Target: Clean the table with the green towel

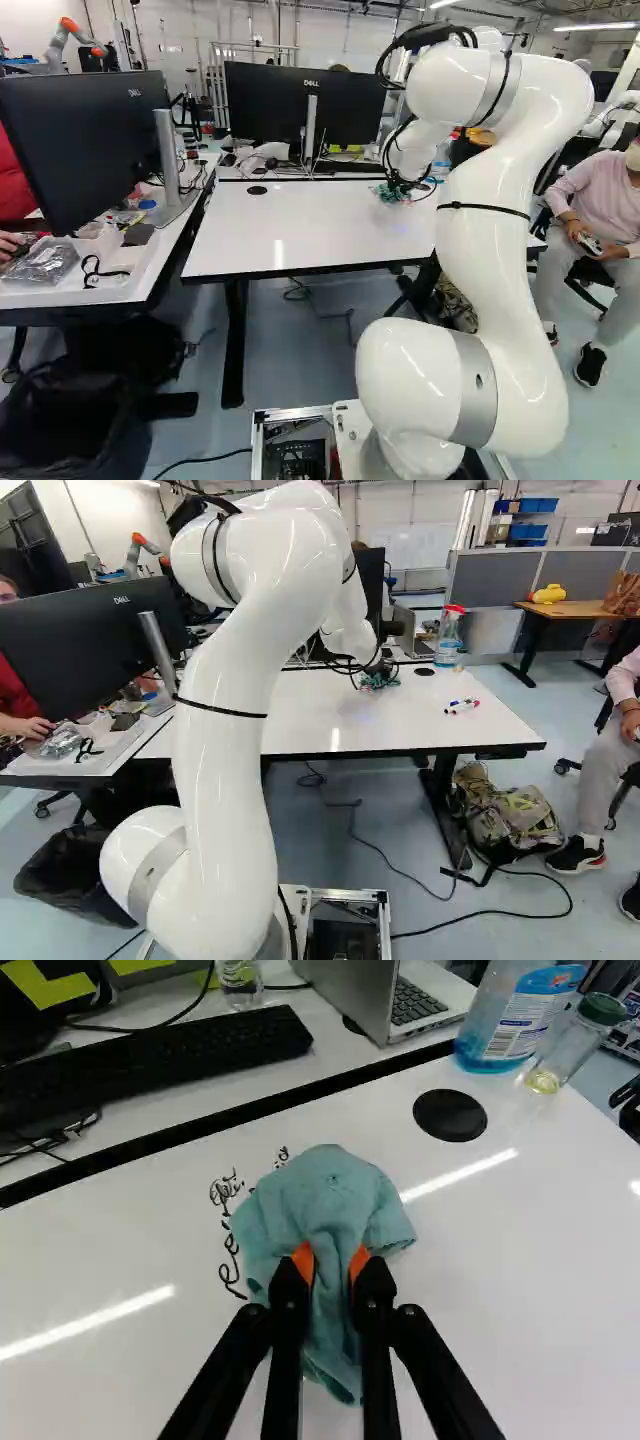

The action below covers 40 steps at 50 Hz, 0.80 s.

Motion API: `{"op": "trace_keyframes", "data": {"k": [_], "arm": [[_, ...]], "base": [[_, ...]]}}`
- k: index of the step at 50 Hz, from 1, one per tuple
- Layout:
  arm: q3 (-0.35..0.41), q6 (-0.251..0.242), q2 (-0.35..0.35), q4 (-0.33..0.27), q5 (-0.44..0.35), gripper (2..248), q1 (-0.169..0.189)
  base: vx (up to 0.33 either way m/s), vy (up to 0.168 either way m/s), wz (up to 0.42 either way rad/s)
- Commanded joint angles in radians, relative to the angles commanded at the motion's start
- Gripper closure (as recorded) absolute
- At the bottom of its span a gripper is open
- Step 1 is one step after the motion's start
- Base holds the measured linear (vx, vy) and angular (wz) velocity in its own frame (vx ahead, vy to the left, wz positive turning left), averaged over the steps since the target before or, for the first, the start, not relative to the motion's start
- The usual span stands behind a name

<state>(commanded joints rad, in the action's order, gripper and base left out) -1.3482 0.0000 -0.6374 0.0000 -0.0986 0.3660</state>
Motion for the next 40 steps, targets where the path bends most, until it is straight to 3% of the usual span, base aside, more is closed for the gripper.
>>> {"op": "trace_keyframes", "data": {"k": [40], "arm": [[-0.001,0.0,-0.002,0.0,0.012,192,0.0]], "base": [[0.0,0.0,0.0]]}}
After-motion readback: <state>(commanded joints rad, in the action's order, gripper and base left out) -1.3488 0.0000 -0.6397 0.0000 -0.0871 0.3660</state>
